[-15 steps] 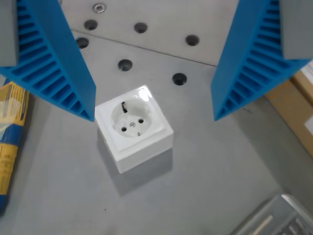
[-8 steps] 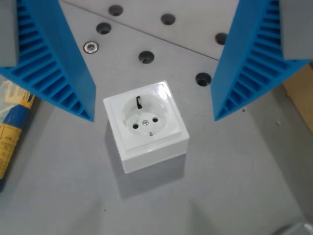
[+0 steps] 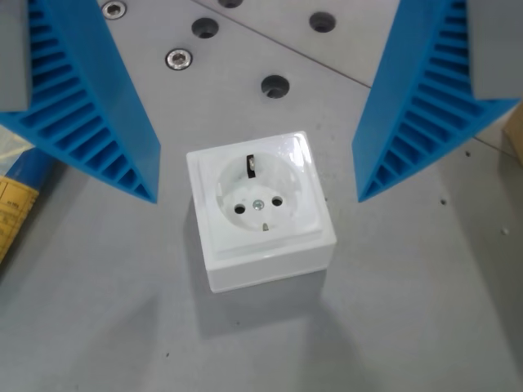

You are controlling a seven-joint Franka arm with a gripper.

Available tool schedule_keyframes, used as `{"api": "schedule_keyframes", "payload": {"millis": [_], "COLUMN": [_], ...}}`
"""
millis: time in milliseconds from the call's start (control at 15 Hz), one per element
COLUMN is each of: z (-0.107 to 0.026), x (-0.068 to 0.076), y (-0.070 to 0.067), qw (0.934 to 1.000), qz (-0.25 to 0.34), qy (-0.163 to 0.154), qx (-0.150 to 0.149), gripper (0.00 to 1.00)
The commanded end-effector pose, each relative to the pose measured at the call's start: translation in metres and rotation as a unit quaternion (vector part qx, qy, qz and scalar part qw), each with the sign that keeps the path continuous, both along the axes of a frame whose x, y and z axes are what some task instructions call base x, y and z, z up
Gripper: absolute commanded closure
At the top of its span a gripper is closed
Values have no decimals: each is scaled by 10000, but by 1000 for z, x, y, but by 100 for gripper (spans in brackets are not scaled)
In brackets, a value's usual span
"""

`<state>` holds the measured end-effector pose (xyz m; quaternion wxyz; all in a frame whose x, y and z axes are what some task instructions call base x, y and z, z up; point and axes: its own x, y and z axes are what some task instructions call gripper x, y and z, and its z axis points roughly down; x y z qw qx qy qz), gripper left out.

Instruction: Move above the white socket

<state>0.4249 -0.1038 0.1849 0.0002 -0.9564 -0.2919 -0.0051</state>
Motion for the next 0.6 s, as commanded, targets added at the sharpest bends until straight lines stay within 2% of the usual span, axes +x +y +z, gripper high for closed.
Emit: {"api": "schedule_keyframes", "payload": {"millis": [67, 600], "z": [-9, -14], "x": [-7, -12], "y": [-6, -9], "qw": [9947, 9950], "qz": [690, 583], "qy": [-644, -696], "qx": [407, 413], "gripper": [0, 0]}}
